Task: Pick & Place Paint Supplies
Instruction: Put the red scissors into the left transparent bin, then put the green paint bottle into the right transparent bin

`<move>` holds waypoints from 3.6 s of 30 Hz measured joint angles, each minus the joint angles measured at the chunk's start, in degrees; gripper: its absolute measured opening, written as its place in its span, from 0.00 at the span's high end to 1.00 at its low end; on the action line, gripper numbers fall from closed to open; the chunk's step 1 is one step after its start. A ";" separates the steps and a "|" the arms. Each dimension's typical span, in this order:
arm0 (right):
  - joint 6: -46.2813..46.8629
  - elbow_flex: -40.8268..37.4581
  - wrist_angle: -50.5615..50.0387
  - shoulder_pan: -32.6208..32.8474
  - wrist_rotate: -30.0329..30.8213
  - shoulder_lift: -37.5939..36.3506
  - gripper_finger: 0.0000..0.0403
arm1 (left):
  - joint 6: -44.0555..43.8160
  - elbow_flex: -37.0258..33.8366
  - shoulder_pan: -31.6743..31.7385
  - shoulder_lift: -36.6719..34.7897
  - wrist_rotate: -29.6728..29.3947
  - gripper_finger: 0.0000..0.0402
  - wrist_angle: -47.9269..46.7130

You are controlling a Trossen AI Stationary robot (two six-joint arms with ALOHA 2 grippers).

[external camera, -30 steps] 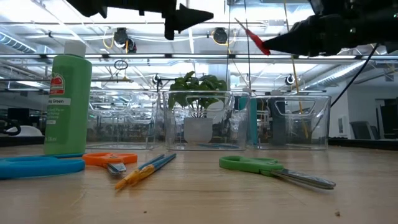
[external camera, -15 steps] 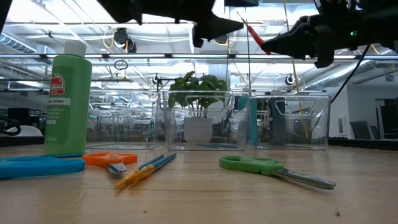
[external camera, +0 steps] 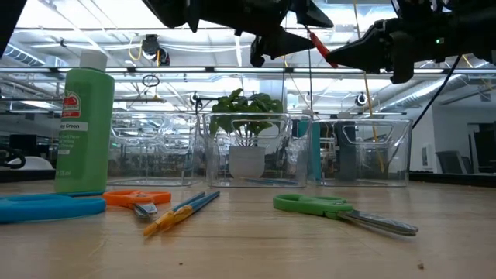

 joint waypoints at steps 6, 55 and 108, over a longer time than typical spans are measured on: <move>0.27 0.00 0.00 0.00 -0.30 0.00 1.00 | -1.14 0.00 0.15 0.00 -0.14 0.77 -0.26; 15.32 0.00 -2.59 0.35 -0.36 -2.99 0.67 | -23.82 -33.62 11.59 -35.65 5.17 0.79 -52.53; 27.87 -0.02 -3.43 -1.67 -18.62 -3.63 0.69 | 4.91 -29.83 -16.75 -60.36 -18.66 0.43 -31.42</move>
